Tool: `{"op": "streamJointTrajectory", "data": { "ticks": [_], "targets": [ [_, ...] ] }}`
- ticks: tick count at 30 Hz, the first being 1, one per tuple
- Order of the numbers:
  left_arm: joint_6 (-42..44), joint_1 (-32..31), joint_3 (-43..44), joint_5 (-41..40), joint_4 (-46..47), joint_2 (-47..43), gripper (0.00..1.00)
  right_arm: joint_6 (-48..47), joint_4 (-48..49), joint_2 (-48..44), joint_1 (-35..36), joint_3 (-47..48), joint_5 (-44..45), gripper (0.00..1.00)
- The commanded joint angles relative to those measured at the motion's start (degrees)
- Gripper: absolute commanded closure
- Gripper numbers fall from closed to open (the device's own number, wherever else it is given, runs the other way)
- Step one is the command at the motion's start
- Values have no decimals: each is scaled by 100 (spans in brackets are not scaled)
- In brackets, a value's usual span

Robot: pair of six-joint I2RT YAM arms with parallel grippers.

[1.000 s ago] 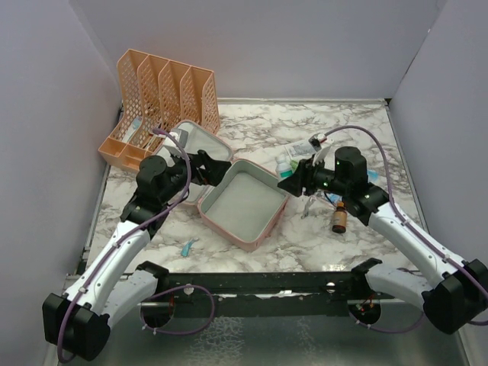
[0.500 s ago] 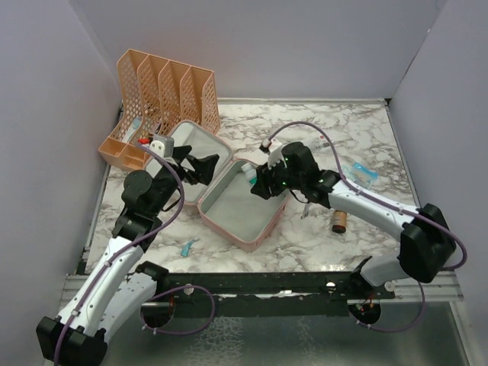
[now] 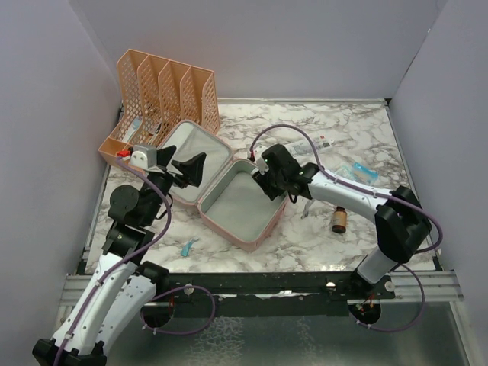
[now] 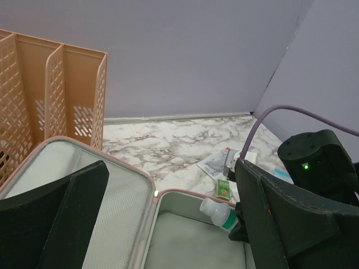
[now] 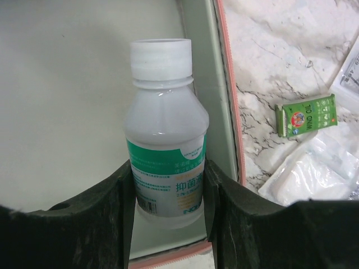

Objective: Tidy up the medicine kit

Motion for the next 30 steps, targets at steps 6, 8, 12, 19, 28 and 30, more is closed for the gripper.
{"op": "streamJointTrajectory", "data": {
  "ticks": [6, 8, 12, 19, 28, 30],
  "targets": [
    [-33, -21, 40, -450, -258, -145, 1, -449, -388, 442, 69, 381, 617, 62],
    [-63, -17, 30, -479, -276, -138, 1, -495, -416, 544, 96, 424, 612, 62],
    [-74, -22, 43, -483, -312, -120, 1, -492, -625, 775, 142, 492, 866, 62],
    [-84, -17, 51, -501, -333, -45, 1, -464, -934, 984, 146, 481, 1359, 61],
    [-85, -20, 78, -466, -384, 32, 1, -268, -1155, 1001, 161, 531, 1605, 45],
    [-79, -17, 78, -471, -394, 45, 1, -188, -1224, 995, 163, 586, 1619, 41]
  ]
}}
